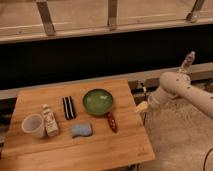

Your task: Wipe the white sponge on the table

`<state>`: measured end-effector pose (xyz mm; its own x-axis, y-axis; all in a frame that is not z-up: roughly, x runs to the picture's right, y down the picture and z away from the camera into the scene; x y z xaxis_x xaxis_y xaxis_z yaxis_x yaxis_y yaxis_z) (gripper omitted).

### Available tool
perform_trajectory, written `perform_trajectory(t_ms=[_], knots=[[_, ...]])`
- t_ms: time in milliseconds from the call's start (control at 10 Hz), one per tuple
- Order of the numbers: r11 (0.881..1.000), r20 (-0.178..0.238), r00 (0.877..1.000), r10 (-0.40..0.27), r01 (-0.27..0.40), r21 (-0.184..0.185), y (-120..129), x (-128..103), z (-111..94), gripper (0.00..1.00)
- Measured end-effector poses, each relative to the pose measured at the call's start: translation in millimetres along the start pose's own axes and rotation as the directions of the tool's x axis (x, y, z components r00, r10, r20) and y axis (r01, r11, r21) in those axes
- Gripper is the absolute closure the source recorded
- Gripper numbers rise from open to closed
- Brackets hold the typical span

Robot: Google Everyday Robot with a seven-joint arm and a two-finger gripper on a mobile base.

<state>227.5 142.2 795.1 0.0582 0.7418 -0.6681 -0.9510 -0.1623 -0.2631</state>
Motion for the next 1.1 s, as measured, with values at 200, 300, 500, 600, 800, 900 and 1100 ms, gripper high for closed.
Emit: perform_trajectory(t_ms=[200, 300, 500, 600, 800, 900, 1100], knots=[[1.000, 0.000, 1.000, 0.000, 0.000, 0.000, 0.0, 0.0, 0.0, 0.20], [1.000, 0.000, 1.000, 0.000, 0.000, 0.000, 0.1, 0.0, 0.0, 0.20], [1.000, -0.001, 1.000, -0.001, 0.001, 0.001, 0.3, 0.1, 0.2, 0.20], [1.000, -0.003, 1.000, -0.003, 0.003, 0.001, 1.2, 0.1, 0.0, 0.20], [0.998, -0.022, 0.998, -0.063, 0.063, 0.006, 21.2, 6.1, 1.4, 0.20], [0.994, -0.028, 0.994, -0.105, 0.105, 0.010, 40.4, 8.9, 4.3, 0.20], [0.984, -0.041, 0.983, -0.179, 0.179, 0.011, 97.3, 11.5, 14.7, 0.20]])
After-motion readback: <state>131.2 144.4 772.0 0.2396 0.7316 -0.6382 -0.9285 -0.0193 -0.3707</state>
